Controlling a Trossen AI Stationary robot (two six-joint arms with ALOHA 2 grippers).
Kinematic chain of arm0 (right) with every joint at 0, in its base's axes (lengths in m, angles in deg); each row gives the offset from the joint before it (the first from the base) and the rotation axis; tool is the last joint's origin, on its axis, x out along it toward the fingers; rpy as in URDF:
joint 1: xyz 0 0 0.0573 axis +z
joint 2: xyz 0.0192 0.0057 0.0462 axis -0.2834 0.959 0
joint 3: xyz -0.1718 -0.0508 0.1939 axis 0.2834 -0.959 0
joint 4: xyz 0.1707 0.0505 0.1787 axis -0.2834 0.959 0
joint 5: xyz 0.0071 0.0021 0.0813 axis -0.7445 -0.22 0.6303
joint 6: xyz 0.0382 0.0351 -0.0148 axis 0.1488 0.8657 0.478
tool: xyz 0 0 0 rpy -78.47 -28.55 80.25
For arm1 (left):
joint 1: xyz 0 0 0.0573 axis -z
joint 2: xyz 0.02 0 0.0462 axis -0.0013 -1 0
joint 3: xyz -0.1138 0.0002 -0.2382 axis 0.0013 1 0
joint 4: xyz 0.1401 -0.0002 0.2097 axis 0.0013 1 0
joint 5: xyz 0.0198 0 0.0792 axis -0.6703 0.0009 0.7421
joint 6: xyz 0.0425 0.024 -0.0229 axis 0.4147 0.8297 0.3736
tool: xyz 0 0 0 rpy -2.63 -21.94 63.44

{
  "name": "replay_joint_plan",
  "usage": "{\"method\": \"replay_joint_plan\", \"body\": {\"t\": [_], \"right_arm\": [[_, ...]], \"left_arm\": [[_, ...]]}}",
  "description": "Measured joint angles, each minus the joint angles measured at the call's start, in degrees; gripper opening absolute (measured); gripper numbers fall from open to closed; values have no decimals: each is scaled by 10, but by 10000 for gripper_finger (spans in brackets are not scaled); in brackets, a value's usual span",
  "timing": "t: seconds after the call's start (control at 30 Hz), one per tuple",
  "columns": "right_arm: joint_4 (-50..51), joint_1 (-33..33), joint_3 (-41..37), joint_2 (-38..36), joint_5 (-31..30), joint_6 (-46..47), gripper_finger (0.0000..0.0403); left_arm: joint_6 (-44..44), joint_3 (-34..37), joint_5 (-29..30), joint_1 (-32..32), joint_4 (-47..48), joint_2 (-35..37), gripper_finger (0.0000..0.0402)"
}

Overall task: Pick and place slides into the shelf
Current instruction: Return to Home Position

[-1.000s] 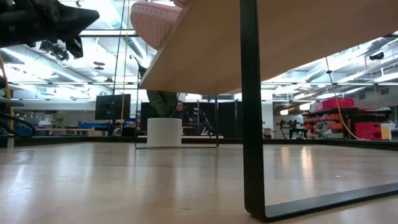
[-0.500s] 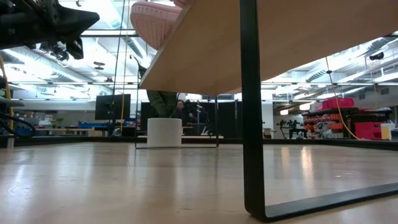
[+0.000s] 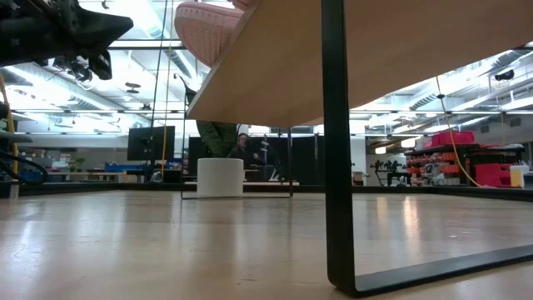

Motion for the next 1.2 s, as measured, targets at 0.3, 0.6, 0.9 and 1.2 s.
{"method": "replay_joint_plan", "body": {"t": [0.3, 0.6, 0.9, 1.2], "right_arm": [[0, 0, 0, 0, 4, 0, 0], [1, 18, 0, -2, 4, 0, 0], [4, 28, 0, -15, 4, -57, 0], [-3, 28, -55, -81, 3, -122, 0]], "left_arm": [[-32, 27, -5, 1, -19, -2, 0], [-27, 27, -4, 0, -8, -4, 10], [-30, 27, -4, 0, 4, -4, 7], [-30, 27, -4, 0, 6, -4, 32]]}}
